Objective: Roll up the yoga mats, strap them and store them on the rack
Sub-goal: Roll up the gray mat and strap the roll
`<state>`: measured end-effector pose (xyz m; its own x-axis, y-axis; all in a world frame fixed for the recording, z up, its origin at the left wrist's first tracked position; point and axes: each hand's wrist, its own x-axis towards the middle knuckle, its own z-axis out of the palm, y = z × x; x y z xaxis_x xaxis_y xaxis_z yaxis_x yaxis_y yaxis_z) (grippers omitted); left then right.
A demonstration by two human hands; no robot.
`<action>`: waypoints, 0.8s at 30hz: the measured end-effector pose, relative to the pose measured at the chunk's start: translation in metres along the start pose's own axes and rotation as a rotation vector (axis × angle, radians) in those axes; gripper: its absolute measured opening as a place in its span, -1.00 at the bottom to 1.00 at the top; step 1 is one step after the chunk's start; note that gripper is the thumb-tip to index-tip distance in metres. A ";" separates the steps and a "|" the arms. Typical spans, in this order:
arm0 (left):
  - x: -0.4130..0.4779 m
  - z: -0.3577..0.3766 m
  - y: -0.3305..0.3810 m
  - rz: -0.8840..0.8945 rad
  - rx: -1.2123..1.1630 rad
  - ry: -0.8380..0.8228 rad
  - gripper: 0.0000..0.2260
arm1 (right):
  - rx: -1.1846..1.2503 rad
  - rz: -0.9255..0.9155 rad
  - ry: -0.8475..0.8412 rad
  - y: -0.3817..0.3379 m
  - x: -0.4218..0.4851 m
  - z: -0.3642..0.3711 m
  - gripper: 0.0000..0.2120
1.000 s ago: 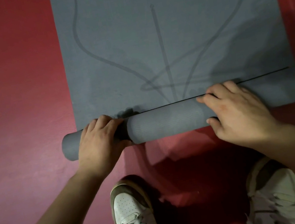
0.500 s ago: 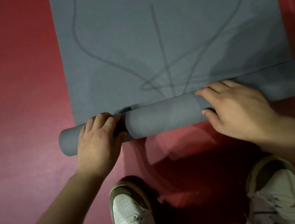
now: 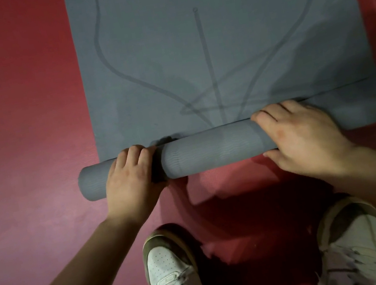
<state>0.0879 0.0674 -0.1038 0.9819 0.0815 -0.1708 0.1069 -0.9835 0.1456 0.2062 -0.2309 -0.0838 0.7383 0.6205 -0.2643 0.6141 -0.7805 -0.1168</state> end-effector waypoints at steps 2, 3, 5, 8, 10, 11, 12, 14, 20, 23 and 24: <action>-0.009 -0.001 0.000 0.014 -0.007 -0.028 -0.34 | 0.008 -0.002 -0.041 -0.003 -0.006 0.001 -0.36; -0.014 -0.001 -0.001 0.026 -0.015 -0.041 -0.33 | 0.014 -0.001 -0.059 -0.005 -0.011 0.001 -0.36; -0.022 -0.002 -0.001 0.040 -0.031 -0.074 -0.33 | 0.030 0.008 -0.098 -0.008 -0.019 0.003 -0.38; -0.024 -0.004 -0.006 0.051 -0.054 -0.144 -0.29 | 0.026 0.007 -0.153 -0.012 -0.025 0.004 -0.39; -0.023 -0.006 -0.009 0.064 -0.073 -0.182 -0.25 | 0.028 -0.001 -0.165 -0.012 -0.026 0.003 -0.37; -0.021 -0.008 -0.010 0.062 -0.083 -0.186 -0.23 | 0.039 -0.005 -0.171 -0.011 -0.025 0.001 -0.36; -0.020 -0.009 -0.011 0.057 -0.095 -0.179 -0.21 | 0.048 -0.007 -0.179 -0.010 -0.024 -0.001 -0.35; -0.016 -0.009 -0.012 0.050 -0.128 -0.157 -0.23 | 0.064 -0.011 -0.194 -0.009 -0.021 -0.004 -0.36; -0.011 -0.008 -0.014 0.023 -0.232 -0.192 -0.35 | 0.128 -0.002 -0.109 -0.004 -0.021 0.001 -0.38; -0.017 -0.007 -0.013 -0.014 -0.209 -0.133 -0.30 | 0.080 -0.032 -0.034 -0.005 -0.023 0.005 -0.40; -0.018 -0.007 -0.013 -0.020 -0.199 -0.116 -0.31 | 0.083 -0.040 -0.021 -0.005 -0.023 0.006 -0.40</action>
<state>0.0700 0.0794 -0.0955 0.9560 0.0700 -0.2850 0.1661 -0.9297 0.3288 0.1844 -0.2420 -0.0824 0.7070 0.6505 -0.2775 0.6174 -0.7591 -0.2064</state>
